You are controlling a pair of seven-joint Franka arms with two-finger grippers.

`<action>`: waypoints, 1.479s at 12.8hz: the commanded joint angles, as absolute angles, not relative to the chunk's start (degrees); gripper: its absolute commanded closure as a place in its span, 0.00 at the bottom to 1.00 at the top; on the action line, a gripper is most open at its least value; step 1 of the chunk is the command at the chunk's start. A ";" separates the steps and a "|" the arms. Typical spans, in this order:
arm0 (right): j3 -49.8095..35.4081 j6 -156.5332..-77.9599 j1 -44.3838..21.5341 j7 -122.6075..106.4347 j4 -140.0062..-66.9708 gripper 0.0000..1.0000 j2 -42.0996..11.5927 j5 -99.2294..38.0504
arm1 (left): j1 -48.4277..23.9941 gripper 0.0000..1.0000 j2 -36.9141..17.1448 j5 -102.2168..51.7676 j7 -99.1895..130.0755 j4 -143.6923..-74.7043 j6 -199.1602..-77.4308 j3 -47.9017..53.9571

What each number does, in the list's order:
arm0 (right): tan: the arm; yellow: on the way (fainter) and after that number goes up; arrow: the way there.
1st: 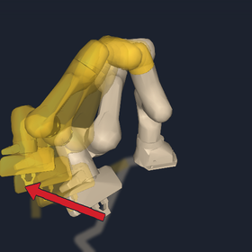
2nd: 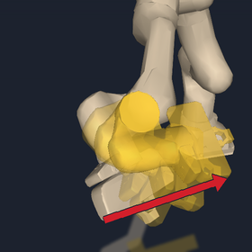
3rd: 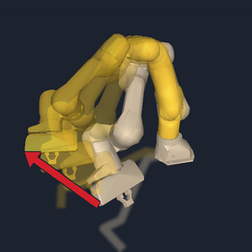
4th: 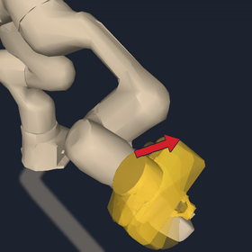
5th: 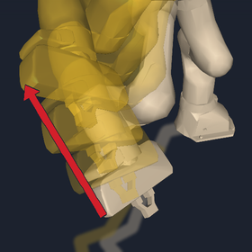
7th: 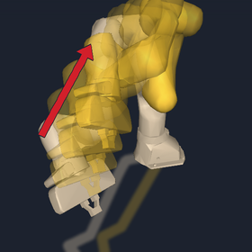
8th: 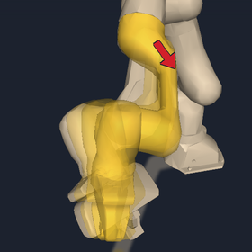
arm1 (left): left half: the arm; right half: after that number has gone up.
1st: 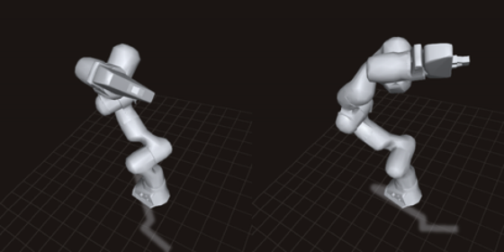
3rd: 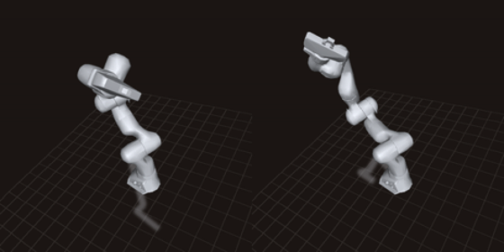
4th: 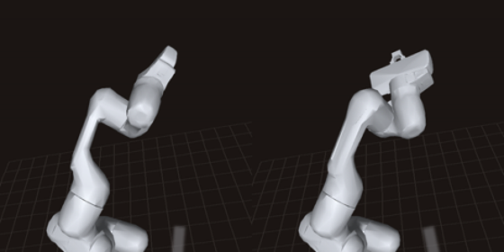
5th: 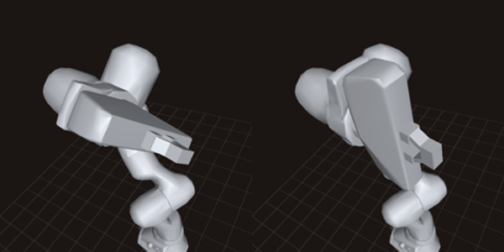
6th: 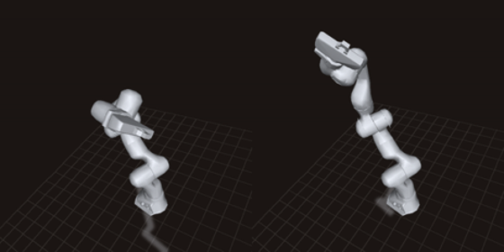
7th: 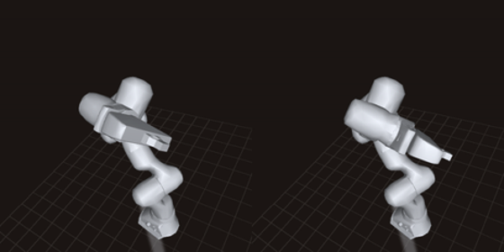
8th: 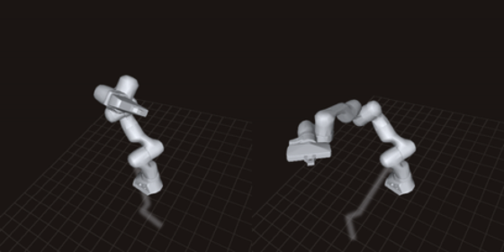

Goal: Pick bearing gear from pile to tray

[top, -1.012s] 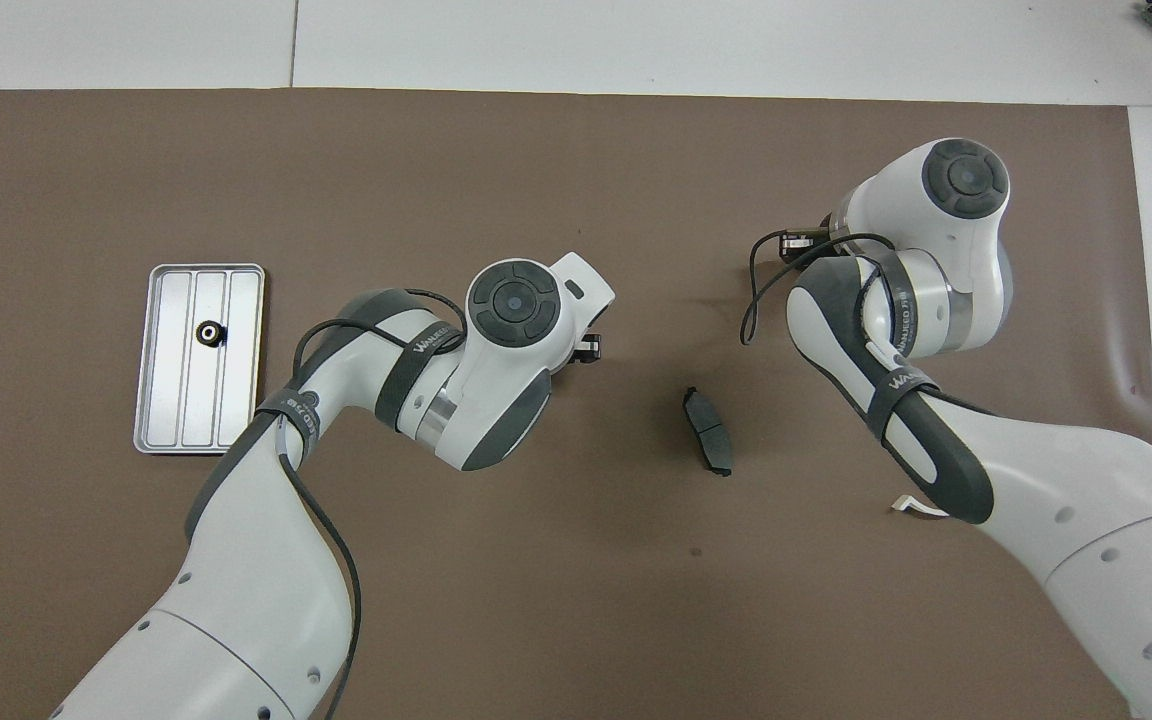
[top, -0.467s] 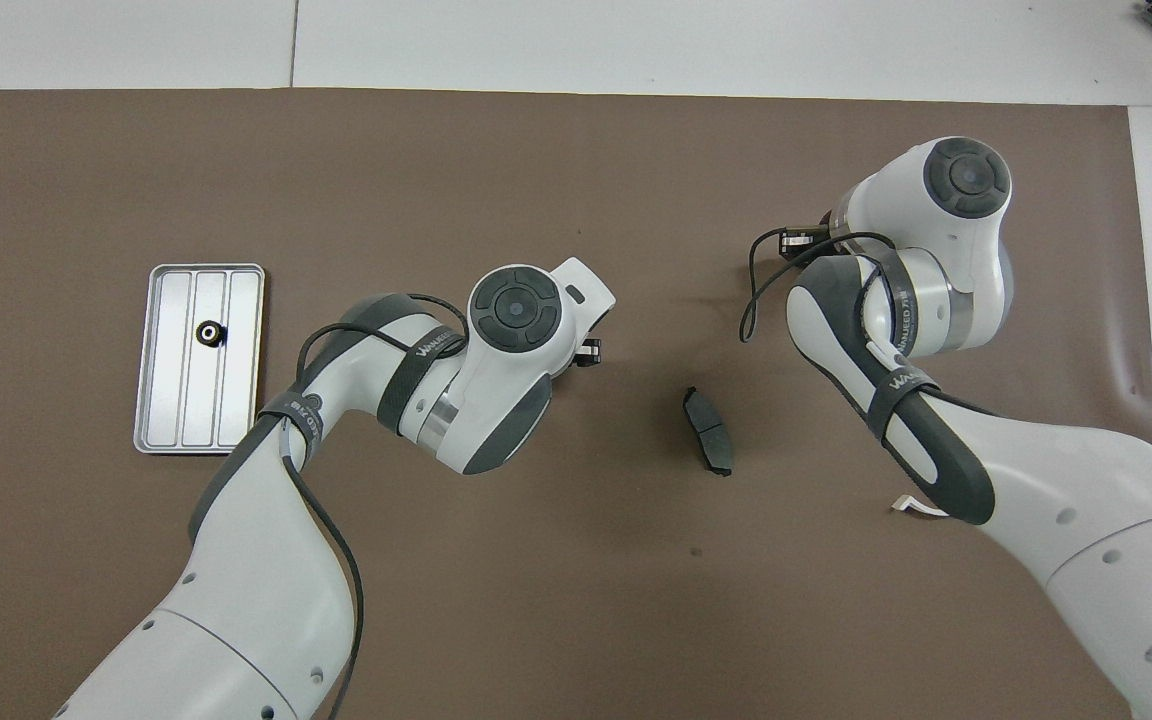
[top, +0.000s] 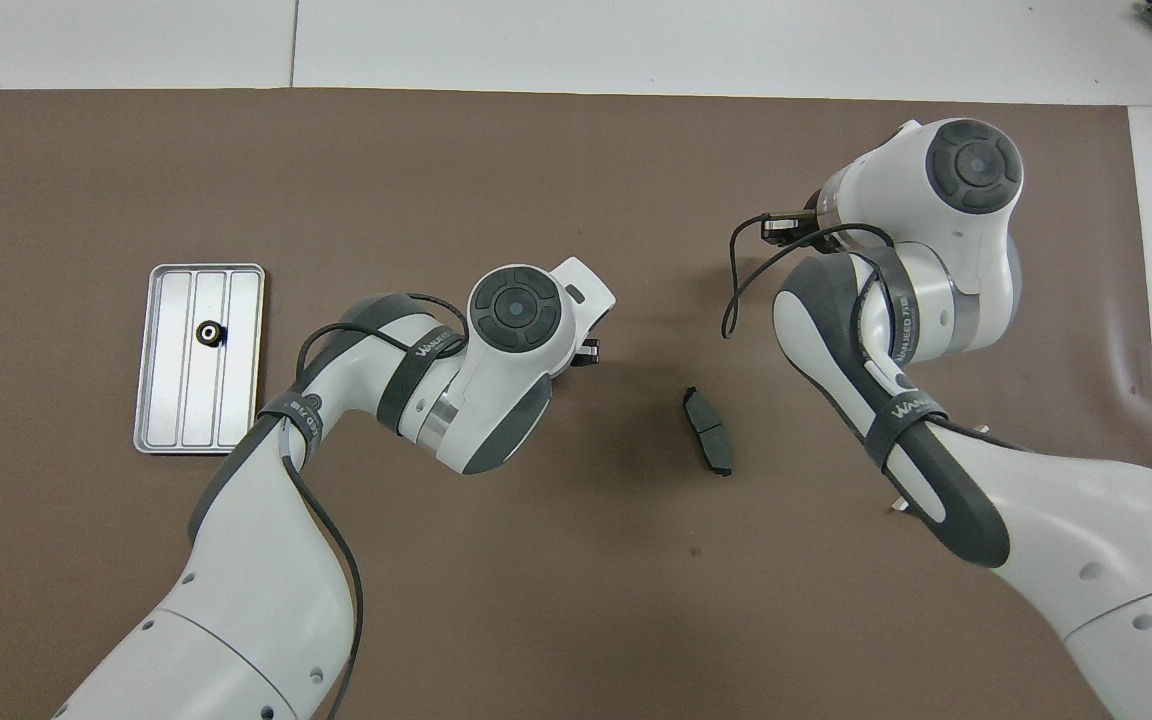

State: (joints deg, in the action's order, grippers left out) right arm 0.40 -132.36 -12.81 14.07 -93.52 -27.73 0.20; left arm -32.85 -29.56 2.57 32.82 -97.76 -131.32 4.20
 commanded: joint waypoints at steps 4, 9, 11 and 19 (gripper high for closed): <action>0.44 -131.40 -20.20 24.50 -93.87 1.00 -27.07 -1.32 | -23.94 0.97 -23.22 2.37 24.92 -96.15 -121.49 3.16; 0.53 -130.43 -30.66 35.58 -93.25 1.00 -27.86 0.35 | -6.97 0.97 -16.88 1.76 -1.80 -99.82 -114.26 3.25; 0.44 -130.34 -32.34 36.30 -92.55 1.00 -29.35 4.19 | -1.61 0.96 -15.82 1.85 -10.06 -102.73 -115.13 3.25; 0.44 -130.43 -35.59 37.09 -92.37 0.18 -31.91 5.54 | 3.78 0.77 -11.78 1.76 -19.07 -117.51 -125.68 3.16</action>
